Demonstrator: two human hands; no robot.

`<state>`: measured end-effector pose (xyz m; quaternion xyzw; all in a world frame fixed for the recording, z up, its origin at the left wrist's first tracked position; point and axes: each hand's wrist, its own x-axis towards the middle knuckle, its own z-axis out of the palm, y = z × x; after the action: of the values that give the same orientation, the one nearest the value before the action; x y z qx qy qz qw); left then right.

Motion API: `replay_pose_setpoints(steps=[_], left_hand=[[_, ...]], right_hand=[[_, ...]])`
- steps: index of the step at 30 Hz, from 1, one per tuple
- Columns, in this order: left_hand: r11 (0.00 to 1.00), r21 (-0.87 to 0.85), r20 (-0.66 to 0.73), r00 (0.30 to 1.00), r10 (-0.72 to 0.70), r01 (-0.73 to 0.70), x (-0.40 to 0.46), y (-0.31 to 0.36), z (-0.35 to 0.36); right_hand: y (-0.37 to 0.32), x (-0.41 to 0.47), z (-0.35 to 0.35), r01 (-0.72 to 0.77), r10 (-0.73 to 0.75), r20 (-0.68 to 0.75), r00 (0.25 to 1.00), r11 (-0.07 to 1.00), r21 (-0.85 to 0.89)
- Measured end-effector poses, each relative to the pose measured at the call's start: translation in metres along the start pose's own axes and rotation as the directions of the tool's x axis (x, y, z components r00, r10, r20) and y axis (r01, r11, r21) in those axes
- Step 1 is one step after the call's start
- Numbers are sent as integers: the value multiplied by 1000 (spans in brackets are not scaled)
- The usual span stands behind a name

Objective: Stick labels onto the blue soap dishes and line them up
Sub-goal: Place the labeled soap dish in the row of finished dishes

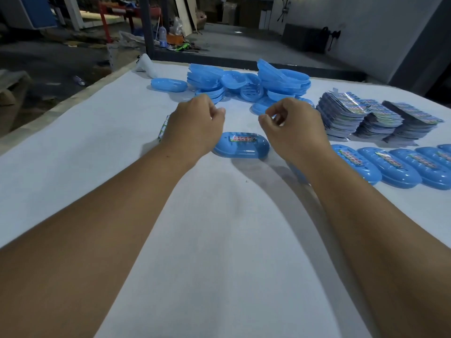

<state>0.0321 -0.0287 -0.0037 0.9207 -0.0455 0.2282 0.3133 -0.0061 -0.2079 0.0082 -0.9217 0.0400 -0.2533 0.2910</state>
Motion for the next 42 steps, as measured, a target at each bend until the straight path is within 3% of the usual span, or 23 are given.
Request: replay_pose_setpoints(steps=[2,4,7,9,14,20,25,42], left_hand=[[996,78,-36,998,50,-47,2,-3,-6],[989,133,-46,996,75,-68,1,-5,-9],[986,145,-32,996,89,-84,-1,-4,-9],[988,131,-19,996,83,-80,-1,-4,-7],[990,118,-13,997,73,-71,-1,-4,-5],[985,151,4,997,78,-78,-3,-3,-5],[984,163,26,997,66,-69,-3,-3,-7],[982,179,59,997,44,-54,-7,1,-9]], right_hand=[[0,-2,-2,48,-52,53,997,997,66],[-3,-8,-1,109,-127,204,971,989,100],[-12,-17,5,204,-210,390,897,977,59],[-17,-19,10,271,-238,440,866,962,-12],[-20,-18,4,361,-222,432,874,891,-273],[-12,-20,-9,276,-66,486,872,886,-374],[-10,-19,-19,244,-3,449,893,842,-481],[25,-4,-51,39,148,458,876,926,-375]])
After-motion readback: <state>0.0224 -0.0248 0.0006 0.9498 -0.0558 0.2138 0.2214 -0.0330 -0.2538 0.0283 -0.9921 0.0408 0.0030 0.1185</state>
